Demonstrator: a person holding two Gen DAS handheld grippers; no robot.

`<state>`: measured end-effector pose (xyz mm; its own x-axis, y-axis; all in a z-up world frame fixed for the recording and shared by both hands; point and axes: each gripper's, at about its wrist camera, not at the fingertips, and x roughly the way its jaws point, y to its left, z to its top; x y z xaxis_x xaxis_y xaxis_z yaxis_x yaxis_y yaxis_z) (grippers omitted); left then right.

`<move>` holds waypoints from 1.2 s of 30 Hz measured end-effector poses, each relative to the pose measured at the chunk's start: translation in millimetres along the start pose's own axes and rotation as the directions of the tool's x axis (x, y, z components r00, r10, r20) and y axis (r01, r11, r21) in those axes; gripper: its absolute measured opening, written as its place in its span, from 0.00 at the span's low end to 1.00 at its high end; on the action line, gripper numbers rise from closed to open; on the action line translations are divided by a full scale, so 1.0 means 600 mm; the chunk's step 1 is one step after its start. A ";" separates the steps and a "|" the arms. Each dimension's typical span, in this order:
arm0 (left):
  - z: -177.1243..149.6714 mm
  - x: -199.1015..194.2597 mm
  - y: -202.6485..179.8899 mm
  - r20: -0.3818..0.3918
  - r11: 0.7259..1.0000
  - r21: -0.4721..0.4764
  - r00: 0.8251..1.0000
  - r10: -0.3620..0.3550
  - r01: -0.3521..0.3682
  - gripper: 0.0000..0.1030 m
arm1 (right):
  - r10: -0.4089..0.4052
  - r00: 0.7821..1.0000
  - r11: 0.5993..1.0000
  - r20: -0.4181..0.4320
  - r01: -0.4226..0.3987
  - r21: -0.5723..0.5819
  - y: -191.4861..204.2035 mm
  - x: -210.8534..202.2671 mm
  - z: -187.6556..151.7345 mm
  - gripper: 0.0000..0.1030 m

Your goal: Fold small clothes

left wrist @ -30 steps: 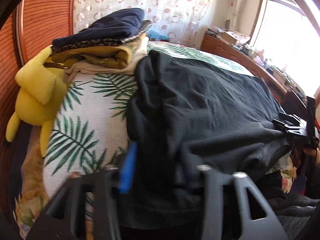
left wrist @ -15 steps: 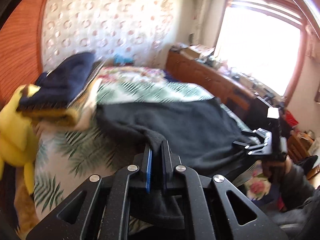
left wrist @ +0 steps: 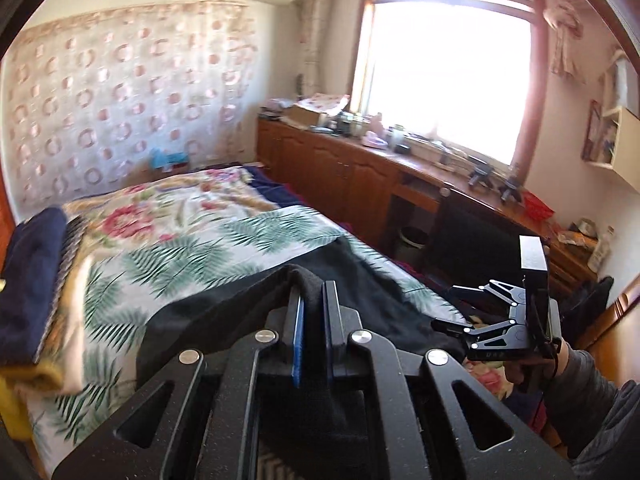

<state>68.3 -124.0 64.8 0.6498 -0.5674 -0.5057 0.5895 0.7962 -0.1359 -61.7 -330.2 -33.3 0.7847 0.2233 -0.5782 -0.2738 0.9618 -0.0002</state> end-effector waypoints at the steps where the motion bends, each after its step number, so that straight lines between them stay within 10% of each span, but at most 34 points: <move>1: 0.006 0.006 -0.011 -0.004 1.000 0.013 1.000 -0.009 0.010 0.08 | -0.003 1.000 1.000 0.008 0.003 0.010 -0.007 -0.006 -0.001 0.75; 15: 0.049 0.118 -0.127 -0.107 0.985 0.132 0.990 -0.095 0.109 0.09 | -0.081 0.995 0.993 0.053 0.077 0.085 -0.071 -0.058 -0.024 0.75; 24: 0.022 0.089 -0.077 -0.080 0.996 0.072 0.996 -0.046 0.052 0.74 | -0.078 0.996 0.993 0.047 0.073 0.091 -0.073 -0.059 -0.019 0.75; 36: -0.071 0.034 0.049 -0.104 0.990 -0.039 0.986 0.133 -0.138 0.76 | -0.013 0.999 0.999 0.053 0.011 0.036 -0.040 -0.028 0.004 0.75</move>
<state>78.6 -102.9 14.6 0.6690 -0.4312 -0.6054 0.4751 0.8745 -0.0978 -67.0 -356.6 -21.4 0.8165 0.2187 -0.5342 -0.2446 0.9694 0.0230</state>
